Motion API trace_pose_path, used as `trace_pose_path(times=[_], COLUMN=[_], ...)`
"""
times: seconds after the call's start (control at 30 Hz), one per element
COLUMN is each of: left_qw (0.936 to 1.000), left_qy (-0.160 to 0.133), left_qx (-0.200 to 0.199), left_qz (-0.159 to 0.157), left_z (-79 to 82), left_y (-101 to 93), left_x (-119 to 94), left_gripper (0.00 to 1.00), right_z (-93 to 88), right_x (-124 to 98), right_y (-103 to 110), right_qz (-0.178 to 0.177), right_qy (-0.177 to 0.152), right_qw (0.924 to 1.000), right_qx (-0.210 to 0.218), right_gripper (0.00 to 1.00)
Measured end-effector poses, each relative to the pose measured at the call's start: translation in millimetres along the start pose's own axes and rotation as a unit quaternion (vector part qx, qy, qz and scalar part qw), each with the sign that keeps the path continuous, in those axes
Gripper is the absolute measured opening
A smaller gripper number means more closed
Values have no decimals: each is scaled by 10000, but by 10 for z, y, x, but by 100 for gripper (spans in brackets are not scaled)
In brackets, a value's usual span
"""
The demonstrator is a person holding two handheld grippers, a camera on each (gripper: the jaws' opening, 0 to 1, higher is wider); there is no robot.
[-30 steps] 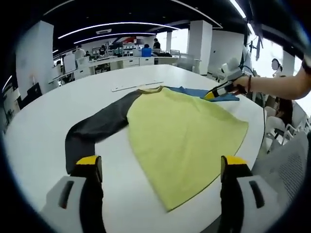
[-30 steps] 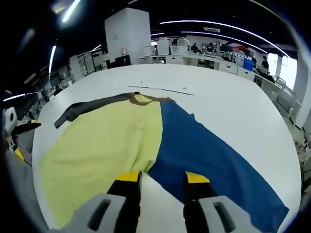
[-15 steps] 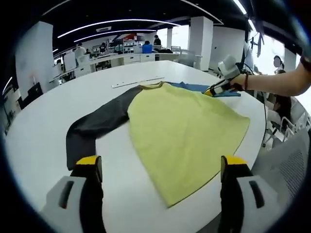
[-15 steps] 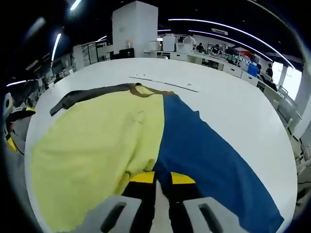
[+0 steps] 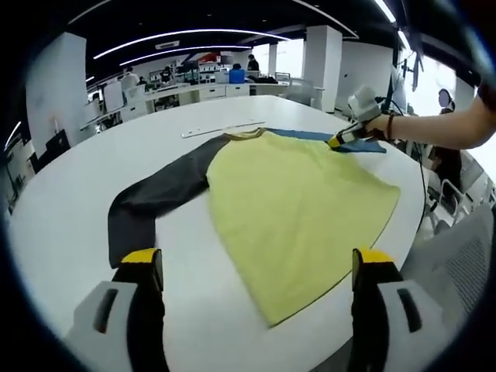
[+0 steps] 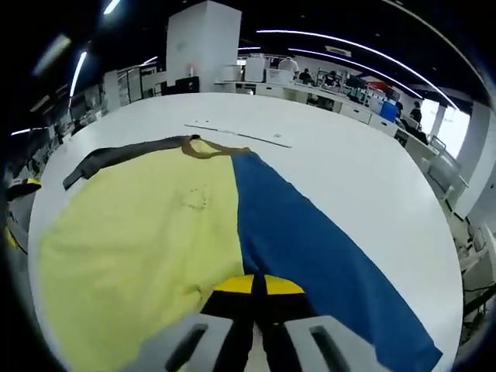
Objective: Fold the garment on the visible template until the final outline fits inside the template.
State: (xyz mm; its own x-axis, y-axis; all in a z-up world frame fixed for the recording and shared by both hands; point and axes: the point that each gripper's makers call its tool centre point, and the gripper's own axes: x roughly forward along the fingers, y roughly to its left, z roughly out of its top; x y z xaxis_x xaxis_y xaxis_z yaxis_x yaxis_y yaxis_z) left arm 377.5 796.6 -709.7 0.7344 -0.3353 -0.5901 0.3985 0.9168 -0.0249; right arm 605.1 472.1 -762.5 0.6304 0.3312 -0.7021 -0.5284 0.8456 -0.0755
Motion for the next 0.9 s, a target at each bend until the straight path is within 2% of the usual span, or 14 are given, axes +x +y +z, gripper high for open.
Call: trace_pose_path(times=[0.47, 0.67, 0.73, 0.8, 0.9], left_qw=[10000, 10000, 10000, 10000, 10000], left_qy=[-5, -7, -4, 4, 14], left_qx=[-44, -16, -9, -9, 11], left_qz=[7, 22, 21, 17, 6], left_z=[-15, -9, -11, -13, -10], left_y=[17, 30, 35, 36, 34], left_x=[-21, -30, -32, -30, -27], left_gripper=[99, 99, 99, 99, 99], right_z=[-24, -27, -29, -21, 4], right_x=[-28, -15, -16, -32, -74], right_y=[-96, -113, -109, -114, -152], right_qz=[-361, -351, -304, -258, -242], right_qy=[147, 179, 181, 131, 5], right_qw=[9988, 9988, 9991, 9996, 9985], right_qx=[-286, -275, -219, 16, 496], right_gripper=[0, 0, 0, 0, 8])
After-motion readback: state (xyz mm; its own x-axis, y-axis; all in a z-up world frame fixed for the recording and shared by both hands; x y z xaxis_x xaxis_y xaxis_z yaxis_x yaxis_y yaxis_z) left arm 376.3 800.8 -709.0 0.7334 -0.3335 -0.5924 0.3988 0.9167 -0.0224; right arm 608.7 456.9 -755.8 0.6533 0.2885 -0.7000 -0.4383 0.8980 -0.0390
